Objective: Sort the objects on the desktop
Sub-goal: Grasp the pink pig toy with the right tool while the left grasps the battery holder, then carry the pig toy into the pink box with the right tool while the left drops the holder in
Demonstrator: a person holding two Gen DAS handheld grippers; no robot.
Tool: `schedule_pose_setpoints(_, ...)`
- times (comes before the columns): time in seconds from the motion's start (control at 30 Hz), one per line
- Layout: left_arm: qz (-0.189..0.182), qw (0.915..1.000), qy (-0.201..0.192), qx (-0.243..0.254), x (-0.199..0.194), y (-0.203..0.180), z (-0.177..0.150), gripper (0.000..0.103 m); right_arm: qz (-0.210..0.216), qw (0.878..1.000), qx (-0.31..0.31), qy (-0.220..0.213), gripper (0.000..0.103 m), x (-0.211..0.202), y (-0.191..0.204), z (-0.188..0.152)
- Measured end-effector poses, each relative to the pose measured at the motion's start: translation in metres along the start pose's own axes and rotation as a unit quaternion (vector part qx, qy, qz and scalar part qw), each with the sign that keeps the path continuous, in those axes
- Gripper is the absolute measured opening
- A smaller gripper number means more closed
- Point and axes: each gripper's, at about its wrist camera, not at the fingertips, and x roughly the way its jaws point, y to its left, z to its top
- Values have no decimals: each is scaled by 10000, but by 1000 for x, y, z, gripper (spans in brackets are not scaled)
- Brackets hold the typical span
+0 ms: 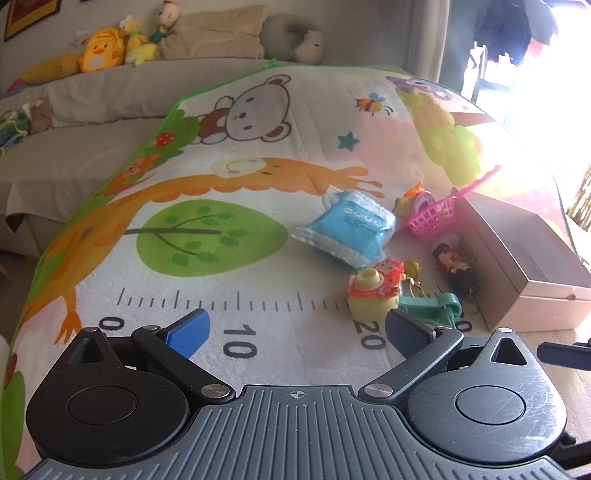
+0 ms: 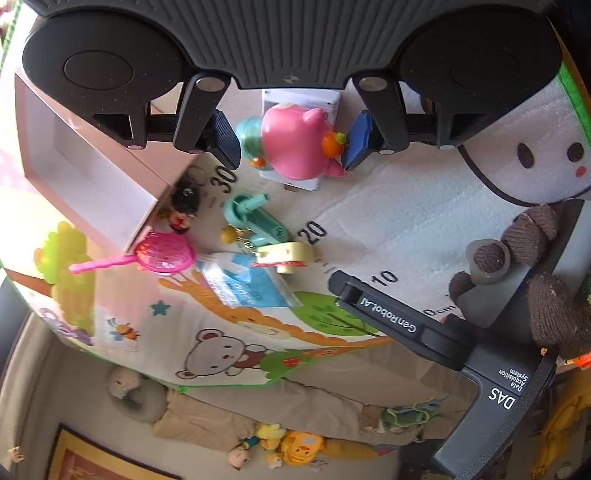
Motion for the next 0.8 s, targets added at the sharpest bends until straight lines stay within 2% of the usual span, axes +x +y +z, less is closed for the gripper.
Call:
schedule_pose_setpoints(0.03,-60,10000,-3,58,-2,-4,-2,103,-85,9999,116,5,49,-3,-4,-3)
schedule_pose_setpoints(0.1,-321,9991,-21,277,-7,-12,-9,103,-199,9976,659,72,39,-11,-24,-9)
schedule_pose_setpoints(0.17,-726,9952,45,652,-12,-27,-17,103,-419,9930,1105,57,38,-17,-44,-15)
schedule_pose_setpoints(0.23,-1148,9872,188,1089,-15,-48,-28,103,-630,9872,1460,99,39,-20,-63,-25)
schedule_pose_setpoints(0.3,-1381,9782,315,1519,-15,-73,-39,103,-720,9820,1743,147,39,-19,-76,-32)
schedule_pose_setpoints(0.37,-1395,9729,371,1805,-12,-97,-48,103,-732,9775,1975,124,42,-18,-85,-35)
schedule_pose_setpoints(0.5,-1082,9719,323,2066,2,-124,-53,103,-663,9722,2247,25,76,-12,-91,-34)
schedule_pose_setpoints(0.53,-989,9728,339,2066,7,-127,-52,103,-660,9705,2320,39,79,-8,-92,-33)
schedule_pose_setpoints(0.67,-1008,9738,387,2001,16,-126,-50,102,-331,9668,2533,103,82,10,-93,-30)
schedule_pose_setpoints(0.77,-1186,9723,363,1983,13,-124,-50,85,-167,9611,2744,277,82,27,-98,-32)
schedule_pose_setpoints(0.8,-1161,9720,340,2013,11,-125,-51,85,-103,9589,2814,336,80,31,-99,-33)
